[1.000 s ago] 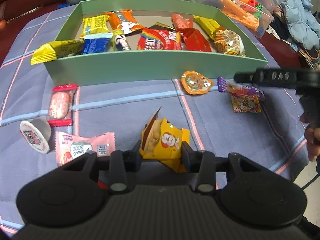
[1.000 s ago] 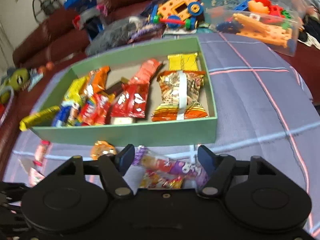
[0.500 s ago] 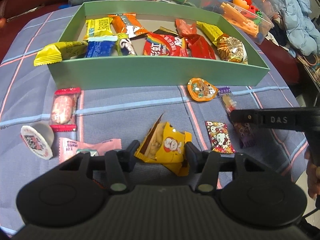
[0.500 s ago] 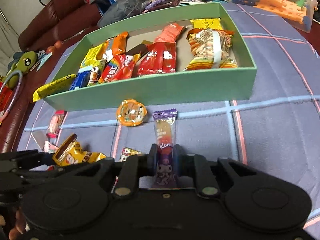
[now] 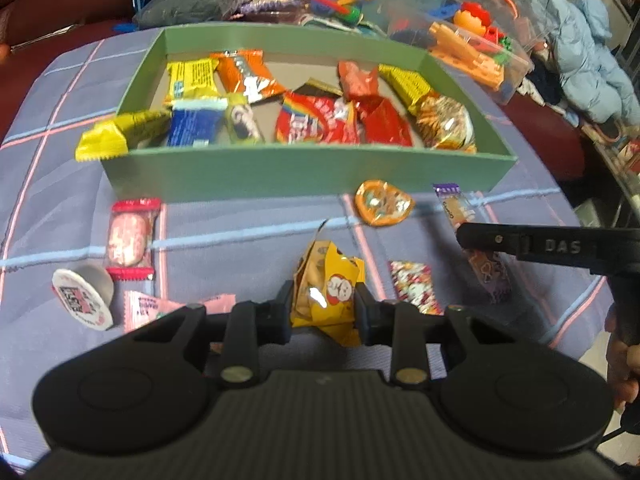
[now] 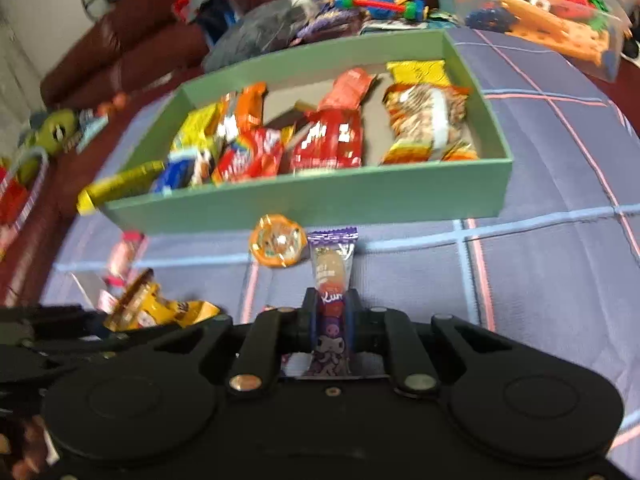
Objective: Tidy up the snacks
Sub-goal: 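Carry the yellow pack and purple candy stick into the green tray, open grippers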
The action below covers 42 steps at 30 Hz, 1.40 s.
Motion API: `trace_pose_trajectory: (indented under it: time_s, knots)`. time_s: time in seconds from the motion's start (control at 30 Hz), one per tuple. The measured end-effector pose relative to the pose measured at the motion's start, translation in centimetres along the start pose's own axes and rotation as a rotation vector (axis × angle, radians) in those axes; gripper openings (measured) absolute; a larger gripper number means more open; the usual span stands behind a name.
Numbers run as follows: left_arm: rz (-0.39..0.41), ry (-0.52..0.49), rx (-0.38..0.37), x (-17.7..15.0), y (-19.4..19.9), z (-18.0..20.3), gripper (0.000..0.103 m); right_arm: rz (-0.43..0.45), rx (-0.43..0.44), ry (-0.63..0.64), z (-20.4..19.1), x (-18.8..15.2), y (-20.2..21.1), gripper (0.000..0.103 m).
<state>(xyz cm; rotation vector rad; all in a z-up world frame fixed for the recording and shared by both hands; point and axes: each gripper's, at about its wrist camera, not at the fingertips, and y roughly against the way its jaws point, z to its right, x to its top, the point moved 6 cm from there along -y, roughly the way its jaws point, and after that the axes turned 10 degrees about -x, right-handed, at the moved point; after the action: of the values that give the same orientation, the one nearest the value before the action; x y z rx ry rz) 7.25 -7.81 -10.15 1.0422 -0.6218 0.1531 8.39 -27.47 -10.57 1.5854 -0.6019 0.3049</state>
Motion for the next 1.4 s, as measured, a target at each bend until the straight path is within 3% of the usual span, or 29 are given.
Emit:
trace_pose_trajectory:
  time_s: [0.23, 0.43, 0.7, 1.07, 1.1, 1.17, 1.2, 1.23, 1.3, 1.33, 1.4]
  knots:
    - [0.068, -0.055, -0.010, 4.6, 2.1, 1.3, 0.029, 0.072, 0.078, -0.042, 0.8, 2.9, 4.1, 0.013]
    - [0.101, -0.084, 0.023, 10.9, 1.3, 1.1, 0.029, 0.128, 0.096, -0.063, 0.3, 8.1, 3.3, 0.013]
    - [0.079, -0.082, 0.078, 19.0, -3.4, -0.8, 0.029, 0.120, 0.120, -0.104, -0.6, 15.4, -1.2, 0.013]
    - [0.027, -0.057, 0.122, 23.5, -10.0, -3.9, 0.030, 0.056, 0.143, -0.120, -2.3, 21.2, -9.7, 0.013]
    - [0.027, -0.054, 0.126, 23.6, -10.4, -4.1, 0.032, 0.058, 0.146, -0.122, -2.4, 21.5, -10.2, 0.013]
    - [0.033, -0.046, 0.153, 24.0, -11.0, -4.5, 0.052, 0.070, 0.156, -0.125, -2.5, 22.0, -10.7, 0.017]
    - [0.039, -0.042, 0.173, 24.0, -11.1, -4.7, 0.073, 0.080, 0.160, -0.128, -2.5, 22.3, -10.8, 0.028]
    - [0.049, -0.043, 0.191, 24.0, -11.1, -4.8, 0.084, 0.089, 0.162, -0.135, -2.5, 22.5, -11.0, 0.035]
    - [0.060, -0.047, 0.209, 23.8, -10.8, -4.8, 0.093, 0.101, 0.159, -0.149, -2.2, 22.6, -10.8, 0.060]
    - [0.060, -0.045, 0.213, 23.7, -10.8, -4.9, 0.098, 0.106, 0.162, -0.152, -2.1, 22.5, -10.7, 0.066]
    - [0.065, -0.043, 0.220, 23.4, -10.3, -4.9, 0.100, 0.119, 0.155, -0.161, -1.9, 22.3, -10.1, 0.092]
